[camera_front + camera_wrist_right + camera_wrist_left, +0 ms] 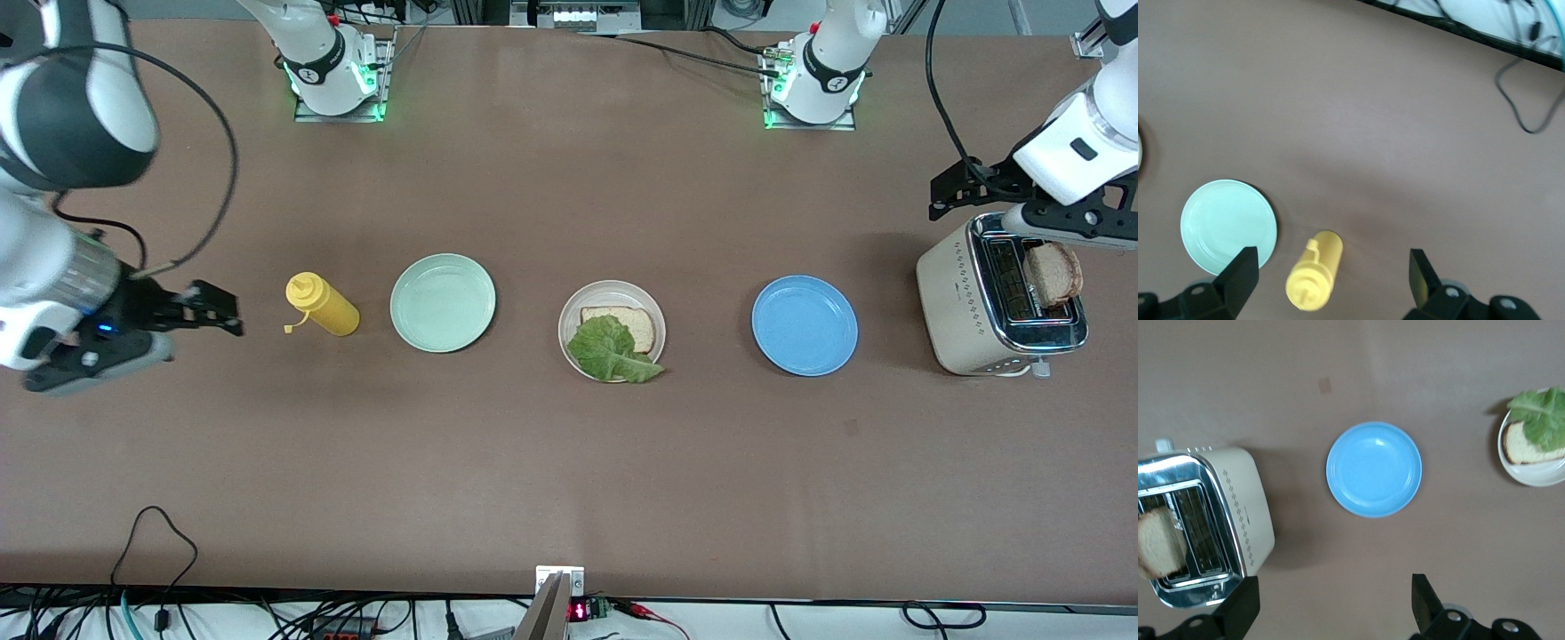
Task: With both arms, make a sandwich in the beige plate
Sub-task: 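Draw the right gripper back away from the beige plate, then lower the left gripper into the toaster and grasp the bread slice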
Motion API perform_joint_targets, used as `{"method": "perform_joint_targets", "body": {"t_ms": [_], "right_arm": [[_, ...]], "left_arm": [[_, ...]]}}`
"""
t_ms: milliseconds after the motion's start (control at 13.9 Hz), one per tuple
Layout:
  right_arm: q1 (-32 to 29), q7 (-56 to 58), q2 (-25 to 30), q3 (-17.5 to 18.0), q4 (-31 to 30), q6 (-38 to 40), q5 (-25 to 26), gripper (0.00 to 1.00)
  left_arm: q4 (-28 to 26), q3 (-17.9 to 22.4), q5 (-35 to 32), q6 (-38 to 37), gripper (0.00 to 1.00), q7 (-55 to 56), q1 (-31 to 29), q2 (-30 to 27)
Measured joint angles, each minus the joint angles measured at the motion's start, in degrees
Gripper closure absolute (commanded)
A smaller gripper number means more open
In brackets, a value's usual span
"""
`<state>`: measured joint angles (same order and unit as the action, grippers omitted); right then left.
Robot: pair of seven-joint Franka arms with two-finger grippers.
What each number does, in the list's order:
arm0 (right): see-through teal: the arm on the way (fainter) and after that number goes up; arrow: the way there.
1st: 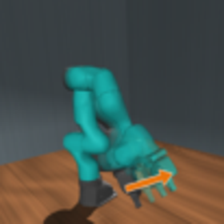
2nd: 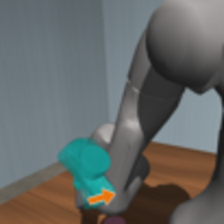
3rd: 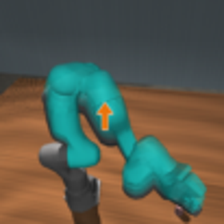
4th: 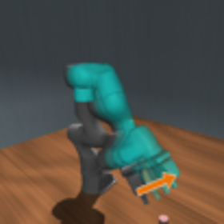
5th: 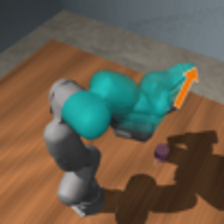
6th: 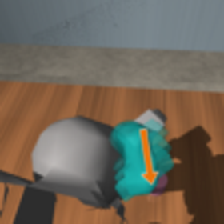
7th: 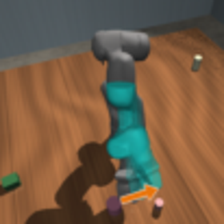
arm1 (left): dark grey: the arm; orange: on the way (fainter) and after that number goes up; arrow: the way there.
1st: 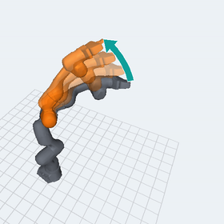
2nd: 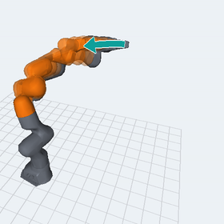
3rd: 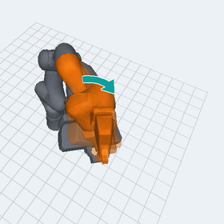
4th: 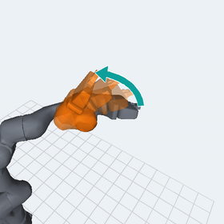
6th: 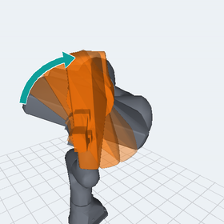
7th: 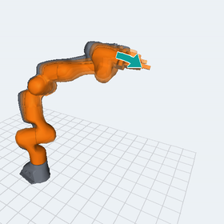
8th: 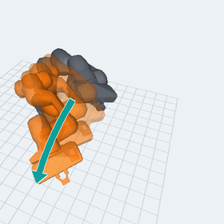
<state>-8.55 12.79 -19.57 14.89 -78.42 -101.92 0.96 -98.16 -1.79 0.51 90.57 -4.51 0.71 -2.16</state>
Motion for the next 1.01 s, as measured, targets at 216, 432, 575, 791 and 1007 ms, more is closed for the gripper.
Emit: {"method": "perform_joint_targets", "body": {"t_ms": [216, 432, 575, 791, 1007], "right_arm": [[-1.94, 0.0, 1.56, -0.01, -0.8, 0.11, 0.0, 0.0], [-2.54, -0.45, 3.45, -0.02, -1.27, 1.34, 0.01, 0.0], [-2.65, -1.52, 5.62, 0.0, -2.43, 1.84, 0.01, 0.0], [-1.91, -4.19, 9.17, -0.25, -4.58, 3.11, 0.01, 0.0], [3.87, -5.76, 13.25, -7.11, -8.12, 3.63, 0.02, 0.0]], "left_arm": [[1.23, 0.47, -0.05, -2.42, 0.0, 0.01, -2.18, 3.34], [4.6, 0.81, -1.55, -2.41, 0.0, -4.66, -8.1, 10.01], [5.3, 1.0, -4.78, -1.62, 0.0, -8.85, -12.35, 13.68], [4.99, 1.09, -5.81, 2.1, 0.0, -11.38, -16.79, 16.74], [4.33, 1.16, -6.11, 5.65, 0.0, -16.51, -20.97, 18.01]]}}
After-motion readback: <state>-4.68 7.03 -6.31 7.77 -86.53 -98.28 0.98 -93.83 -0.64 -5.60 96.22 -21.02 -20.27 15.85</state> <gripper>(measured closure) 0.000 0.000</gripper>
